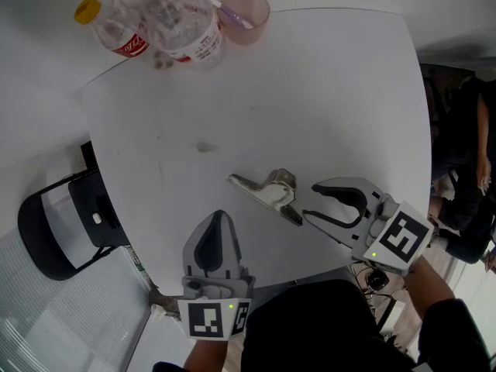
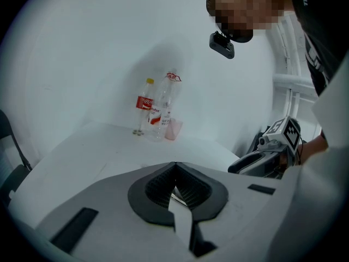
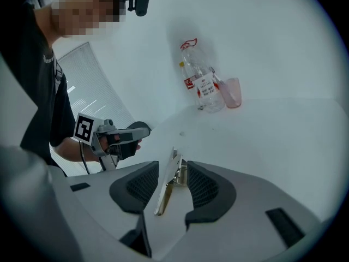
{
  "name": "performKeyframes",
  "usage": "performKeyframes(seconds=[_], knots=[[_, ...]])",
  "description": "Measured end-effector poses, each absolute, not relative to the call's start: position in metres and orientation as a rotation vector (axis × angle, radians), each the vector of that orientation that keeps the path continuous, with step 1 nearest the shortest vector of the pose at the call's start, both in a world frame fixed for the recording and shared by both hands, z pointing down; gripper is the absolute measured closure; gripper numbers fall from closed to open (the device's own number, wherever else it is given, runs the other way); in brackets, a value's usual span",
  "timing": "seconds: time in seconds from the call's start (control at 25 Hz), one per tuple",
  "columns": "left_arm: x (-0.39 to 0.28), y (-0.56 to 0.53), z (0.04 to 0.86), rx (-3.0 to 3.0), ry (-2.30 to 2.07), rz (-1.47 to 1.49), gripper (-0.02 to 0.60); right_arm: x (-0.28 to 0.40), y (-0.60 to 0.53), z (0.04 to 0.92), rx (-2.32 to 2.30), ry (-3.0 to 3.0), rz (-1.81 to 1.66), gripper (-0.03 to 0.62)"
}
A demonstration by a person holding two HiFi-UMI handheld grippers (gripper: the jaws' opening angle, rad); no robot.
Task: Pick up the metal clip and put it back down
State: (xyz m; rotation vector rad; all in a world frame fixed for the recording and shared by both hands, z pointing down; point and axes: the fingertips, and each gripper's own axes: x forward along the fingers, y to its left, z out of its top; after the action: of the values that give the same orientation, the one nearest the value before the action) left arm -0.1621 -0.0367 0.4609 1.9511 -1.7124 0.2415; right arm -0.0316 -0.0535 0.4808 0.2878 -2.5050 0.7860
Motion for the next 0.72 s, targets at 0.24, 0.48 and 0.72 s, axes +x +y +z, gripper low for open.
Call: performKeyframes(seconds=[0.24, 0.48, 0.72], knots=[[-0.163, -0.034, 0.477, 1.912, -1.667, 0.252, 0.569, -0.032, -0.049, 0.494, 0.285, -2.422, 0.862, 0.422], [-0.163, -0.035, 0.493, 1.902, -1.669, 0.246, 0.569, -0.040, -0.055, 0.506, 0.273, -2.459, 0.851, 0.422], [-0.162, -0.037, 0.507, 1.884, -1.650, 0.240, 0.569, -0.042, -0.057, 0.517, 0.269, -2.442, 0.858, 0.422]])
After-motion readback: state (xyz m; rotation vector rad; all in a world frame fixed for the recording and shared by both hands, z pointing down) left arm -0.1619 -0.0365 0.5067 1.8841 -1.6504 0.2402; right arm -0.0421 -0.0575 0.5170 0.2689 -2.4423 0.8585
